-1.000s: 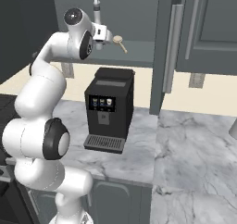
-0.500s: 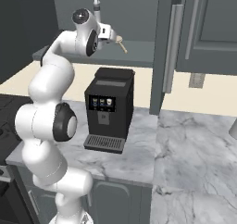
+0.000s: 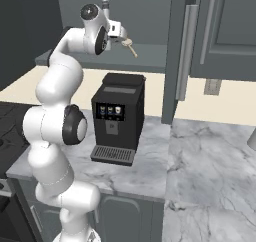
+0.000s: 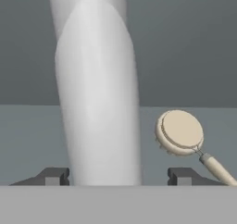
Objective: Locate and retrieve the spray and dish brush from the cabinet. Place them next to the sink.
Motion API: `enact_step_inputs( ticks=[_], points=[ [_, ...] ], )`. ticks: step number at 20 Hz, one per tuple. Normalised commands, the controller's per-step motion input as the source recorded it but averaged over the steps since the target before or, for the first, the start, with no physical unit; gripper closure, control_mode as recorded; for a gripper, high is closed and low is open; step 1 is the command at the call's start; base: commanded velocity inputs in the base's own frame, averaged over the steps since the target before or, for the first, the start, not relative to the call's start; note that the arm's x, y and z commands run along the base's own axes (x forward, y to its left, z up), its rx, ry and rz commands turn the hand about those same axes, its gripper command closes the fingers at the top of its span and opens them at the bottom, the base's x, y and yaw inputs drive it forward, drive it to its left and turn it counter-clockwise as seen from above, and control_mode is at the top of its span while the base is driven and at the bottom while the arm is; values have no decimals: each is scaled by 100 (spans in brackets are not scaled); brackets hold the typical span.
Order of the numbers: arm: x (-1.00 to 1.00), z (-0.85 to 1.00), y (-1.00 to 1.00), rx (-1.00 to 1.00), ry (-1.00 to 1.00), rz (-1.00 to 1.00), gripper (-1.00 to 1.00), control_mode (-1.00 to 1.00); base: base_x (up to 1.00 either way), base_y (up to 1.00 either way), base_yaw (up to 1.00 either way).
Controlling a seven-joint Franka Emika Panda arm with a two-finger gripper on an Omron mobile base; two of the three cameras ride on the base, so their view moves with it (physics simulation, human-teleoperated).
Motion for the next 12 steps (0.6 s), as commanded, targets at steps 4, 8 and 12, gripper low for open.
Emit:
enact_step_inputs(
  ticks=[4, 8, 12],
  points=[
    [2, -2, 3, 0, -1, 0, 100, -100, 0, 0, 0],
    [-24, -9, 10, 1, 0, -3, 100, -100, 0, 0, 0],
    [-33, -1, 22, 0, -4, -5, 100, -100, 0, 0, 0]
  ],
)
